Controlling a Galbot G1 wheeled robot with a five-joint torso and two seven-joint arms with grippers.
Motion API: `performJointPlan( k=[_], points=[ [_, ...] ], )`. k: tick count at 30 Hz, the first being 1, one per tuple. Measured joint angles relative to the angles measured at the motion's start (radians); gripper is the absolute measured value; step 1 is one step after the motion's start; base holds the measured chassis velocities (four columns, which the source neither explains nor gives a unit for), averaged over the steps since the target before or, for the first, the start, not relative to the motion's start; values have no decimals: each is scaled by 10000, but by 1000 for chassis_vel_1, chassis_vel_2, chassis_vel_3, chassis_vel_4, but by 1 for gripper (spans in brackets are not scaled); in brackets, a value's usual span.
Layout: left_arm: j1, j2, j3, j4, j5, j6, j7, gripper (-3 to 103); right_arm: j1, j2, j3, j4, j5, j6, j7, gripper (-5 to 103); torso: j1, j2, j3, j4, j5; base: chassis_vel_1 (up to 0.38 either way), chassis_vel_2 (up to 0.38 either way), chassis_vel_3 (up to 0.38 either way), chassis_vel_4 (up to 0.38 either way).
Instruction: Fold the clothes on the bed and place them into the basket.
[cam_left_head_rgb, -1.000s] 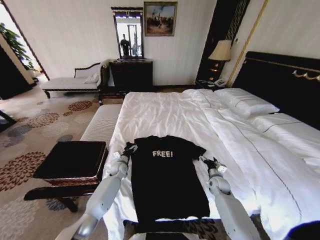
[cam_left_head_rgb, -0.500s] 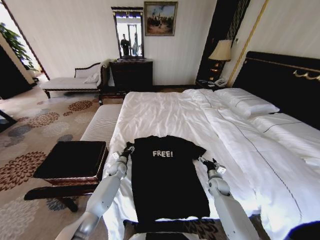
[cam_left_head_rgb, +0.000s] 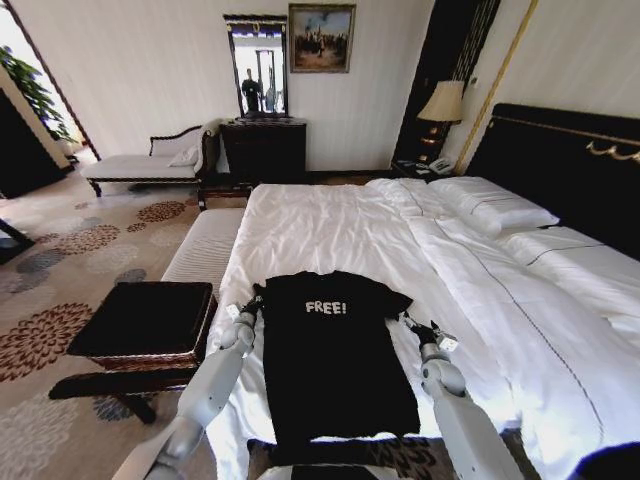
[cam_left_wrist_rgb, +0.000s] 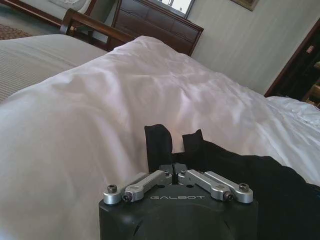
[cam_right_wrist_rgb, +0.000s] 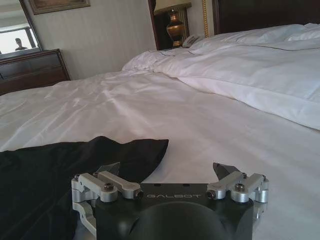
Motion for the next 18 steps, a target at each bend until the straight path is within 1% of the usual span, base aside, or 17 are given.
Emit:
performJointPlan(
  k=[3,4,6,7,10,11,12,15,16,18],
  points=[
    [-16,-28,81,-66,209,1,-85,0,7,0,-2,14,13,-3,6,100,1,0,0,-1,-2,0,0,0,0],
    [-30,-26,144,-126,527,6,-161,0,-6,-5,10,17,14,-3,5,100,1,0,0,-1,-2,0,0,0,0],
    [-48,112,431,-265,1631,3,-205,0,-35,-6,67,-3,13,-3,-2,100,-1,0,-1,-1,-3,0,0,0,0],
    [-48,112,431,-265,1631,3,-205,0,-35,-6,67,-3,13,-3,-2,100,-1,0,-1,-1,-3,0,0,0,0],
    [-86,487,1242,-488,3374,-158,-163,0,-94,-2,132,-39,7,-3,-19,100,-1,0,0,0,-1,0,0,0,0],
    [-86,487,1242,-488,3374,-158,-163,0,-94,-2,132,-39,7,-3,-19,100,-1,0,0,0,-1,0,0,0,0],
    [-96,611,1567,-596,3764,-220,-101,0,-105,5,151,-39,7,-4,-20,100,0,0,0,-1,-1,0,0,0,0],
    [-127,794,2377,-767,4510,-265,0,0,-124,31,158,-26,6,-3,-23,100,-1,0,0,0,-1,0,0,0,0],
    [-127,794,2377,-767,4510,-265,0,0,-124,31,158,-26,6,-3,-23,100,-1,0,0,0,-1,0,0,0,0],
    [-143,786,2742,-767,4775,-271,4,0,-126,37,168,-12,6,-3,-25,100,-1,1,-1,-1,-3,0,0,0,0]
  ],
)
